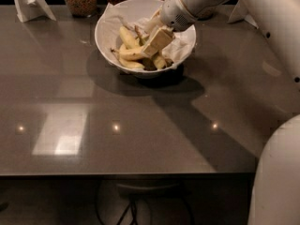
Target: Pick banana from white bowl
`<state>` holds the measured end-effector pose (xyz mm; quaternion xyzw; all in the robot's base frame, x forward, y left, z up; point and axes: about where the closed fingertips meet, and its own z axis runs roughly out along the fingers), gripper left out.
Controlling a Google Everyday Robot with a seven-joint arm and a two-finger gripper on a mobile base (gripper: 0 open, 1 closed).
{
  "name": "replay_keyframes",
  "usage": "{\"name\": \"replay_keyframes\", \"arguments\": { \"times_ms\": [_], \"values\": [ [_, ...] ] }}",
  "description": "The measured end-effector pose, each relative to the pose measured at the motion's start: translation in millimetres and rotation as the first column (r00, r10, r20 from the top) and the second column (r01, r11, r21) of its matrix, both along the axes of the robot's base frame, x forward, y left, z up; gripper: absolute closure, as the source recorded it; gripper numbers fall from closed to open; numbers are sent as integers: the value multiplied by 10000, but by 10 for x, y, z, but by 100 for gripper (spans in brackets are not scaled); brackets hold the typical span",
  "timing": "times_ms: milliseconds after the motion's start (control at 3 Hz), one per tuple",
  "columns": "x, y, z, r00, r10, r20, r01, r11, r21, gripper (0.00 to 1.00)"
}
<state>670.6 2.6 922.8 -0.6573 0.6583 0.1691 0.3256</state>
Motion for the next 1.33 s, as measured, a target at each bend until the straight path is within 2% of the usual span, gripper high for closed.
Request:
{"name": "replay_keyframes", "arguments": {
  "times_ms": [667,1000,1333],
  "values": [
    [44,-181,-219,9986,-344,-406,315,9970,-712,40],
    [40,-226,-269,9979,-409,-507,362,9951,-918,50],
    [31,-203,-253,9985,-286,-461,236,9941,-1059,70]
  ]
}}
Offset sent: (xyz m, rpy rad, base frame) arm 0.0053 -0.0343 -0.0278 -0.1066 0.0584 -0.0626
